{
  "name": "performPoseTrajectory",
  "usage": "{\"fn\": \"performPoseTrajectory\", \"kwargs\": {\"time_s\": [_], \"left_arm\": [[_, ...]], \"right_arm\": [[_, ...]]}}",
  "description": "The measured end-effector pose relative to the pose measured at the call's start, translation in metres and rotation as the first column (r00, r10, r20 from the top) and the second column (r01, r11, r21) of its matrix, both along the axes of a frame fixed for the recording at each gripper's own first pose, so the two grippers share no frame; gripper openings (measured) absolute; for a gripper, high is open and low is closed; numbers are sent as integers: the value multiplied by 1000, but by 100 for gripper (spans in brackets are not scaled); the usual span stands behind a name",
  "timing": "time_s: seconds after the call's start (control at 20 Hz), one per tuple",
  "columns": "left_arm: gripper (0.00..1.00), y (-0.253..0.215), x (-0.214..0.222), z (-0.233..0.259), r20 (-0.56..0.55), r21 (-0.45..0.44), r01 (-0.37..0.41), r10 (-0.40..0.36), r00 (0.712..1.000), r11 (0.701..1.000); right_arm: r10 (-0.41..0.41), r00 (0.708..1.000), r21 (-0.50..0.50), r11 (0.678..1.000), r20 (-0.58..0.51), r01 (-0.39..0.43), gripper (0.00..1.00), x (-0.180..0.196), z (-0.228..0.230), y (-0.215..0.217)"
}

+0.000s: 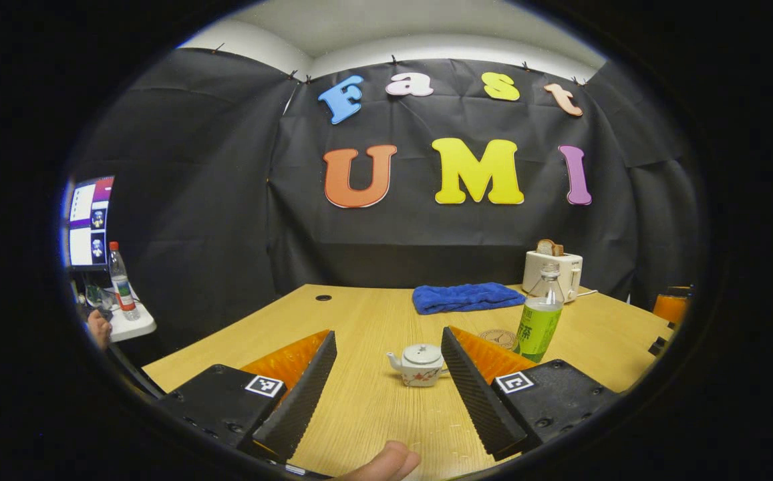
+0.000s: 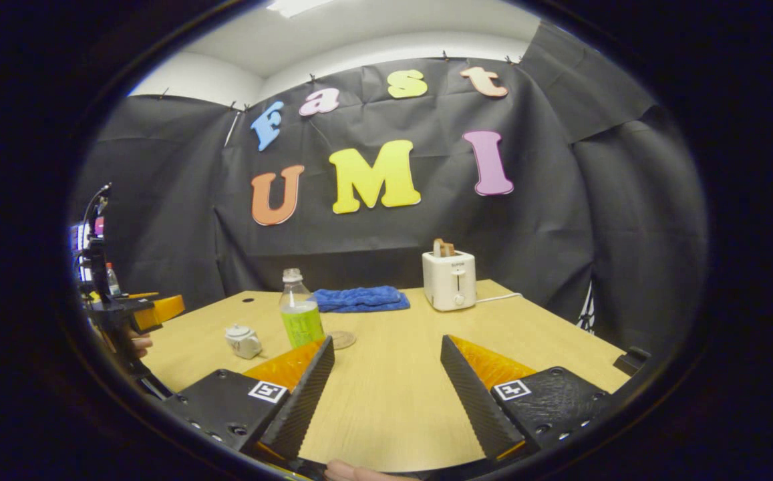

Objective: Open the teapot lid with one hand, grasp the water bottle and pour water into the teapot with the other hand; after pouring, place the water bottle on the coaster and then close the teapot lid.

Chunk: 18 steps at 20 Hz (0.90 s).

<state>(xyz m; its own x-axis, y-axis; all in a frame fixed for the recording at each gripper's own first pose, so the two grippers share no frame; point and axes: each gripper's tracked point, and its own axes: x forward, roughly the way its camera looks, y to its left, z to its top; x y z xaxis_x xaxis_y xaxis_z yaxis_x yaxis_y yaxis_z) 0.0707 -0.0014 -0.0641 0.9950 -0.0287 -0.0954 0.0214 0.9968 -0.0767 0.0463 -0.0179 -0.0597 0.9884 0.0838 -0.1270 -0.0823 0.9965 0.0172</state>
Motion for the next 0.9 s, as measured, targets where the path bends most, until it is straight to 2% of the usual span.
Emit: {"fn": "performPoseTrajectory", "kwargs": {"time_s": [0.25,0.3,0.35,0.45,0.5,0.55,0.65,0.85,0.9], "left_arm": [[99,-14,46,-30,-77,43,30,-27,997,999],[96,-16,54,-38,-103,47,38,-33,994,998],[99,-18,61,-47,-129,45,39,-33,991,998],[99,-22,79,-54,-160,26,48,-43,986,999],[97,-27,86,-58,-182,13,59,-56,982,998],[96,-30,90,-63,-200,-1,63,-62,978,998],[91,-35,99,-63,-204,-29,73,-78,976,997],[80,-41,110,-68,-203,-17,88,-90,975,996],[76,-42,112,-68,-203,-13,89,-90,975,996]], "right_arm": [[12,999,-25,1000,31,-11,96,14,-3,3],[18,999,-29,999,32,-17,96,17,-6,4],[24,999,-38,999,26,-23,96,19,-10,5],[23,1000,-63,998,10,-22,96,23,-18,4],[19,1000,-71,997,10,-19,92,24,-19,2],[17,1000,-77,997,18,-16,96,24,-17,1],[7,999,-85,996,37,-4,96,26,-13,-2],[5,1000,-99,995,31,-2,96,28,-19,-4],[3,1000,-103,995,29,0,93,28,-21,-4]]}}
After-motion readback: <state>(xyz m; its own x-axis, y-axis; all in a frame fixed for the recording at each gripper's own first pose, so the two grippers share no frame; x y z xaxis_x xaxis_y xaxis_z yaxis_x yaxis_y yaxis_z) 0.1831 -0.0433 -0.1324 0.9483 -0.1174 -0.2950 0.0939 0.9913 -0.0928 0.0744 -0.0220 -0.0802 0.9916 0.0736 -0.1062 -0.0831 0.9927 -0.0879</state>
